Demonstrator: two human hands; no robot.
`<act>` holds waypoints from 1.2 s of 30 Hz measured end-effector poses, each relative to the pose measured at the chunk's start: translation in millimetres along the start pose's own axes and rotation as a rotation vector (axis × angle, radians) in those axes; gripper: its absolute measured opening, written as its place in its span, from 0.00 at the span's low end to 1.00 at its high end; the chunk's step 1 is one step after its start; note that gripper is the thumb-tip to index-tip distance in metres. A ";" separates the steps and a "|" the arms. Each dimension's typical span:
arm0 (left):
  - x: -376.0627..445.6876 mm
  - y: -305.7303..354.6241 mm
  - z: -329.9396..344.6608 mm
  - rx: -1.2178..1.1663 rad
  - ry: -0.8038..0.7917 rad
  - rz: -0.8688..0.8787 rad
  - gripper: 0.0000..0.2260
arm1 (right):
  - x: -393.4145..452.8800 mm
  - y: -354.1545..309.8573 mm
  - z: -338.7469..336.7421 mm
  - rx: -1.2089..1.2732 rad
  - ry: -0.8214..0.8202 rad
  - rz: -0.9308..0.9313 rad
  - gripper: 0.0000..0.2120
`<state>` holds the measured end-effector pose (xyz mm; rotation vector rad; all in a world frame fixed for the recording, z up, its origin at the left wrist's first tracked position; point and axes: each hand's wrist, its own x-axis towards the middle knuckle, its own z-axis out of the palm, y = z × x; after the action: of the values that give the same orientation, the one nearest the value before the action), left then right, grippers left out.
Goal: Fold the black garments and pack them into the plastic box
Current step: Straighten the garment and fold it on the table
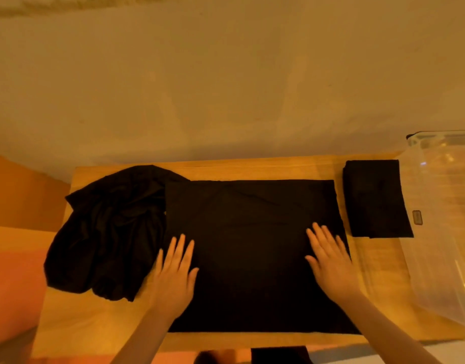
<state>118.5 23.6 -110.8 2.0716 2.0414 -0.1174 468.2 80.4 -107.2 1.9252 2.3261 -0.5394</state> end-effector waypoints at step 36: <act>-34.4 -39.1 -290.5 -0.740 0.675 -0.092 0.08 | -107.5 -51.2 -283.0 0.644 0.636 -0.051 0.05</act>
<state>48.6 53.7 174.4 1.6346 2.0193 1.2701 487.9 60.5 198.6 2.6392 2.8236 -0.8718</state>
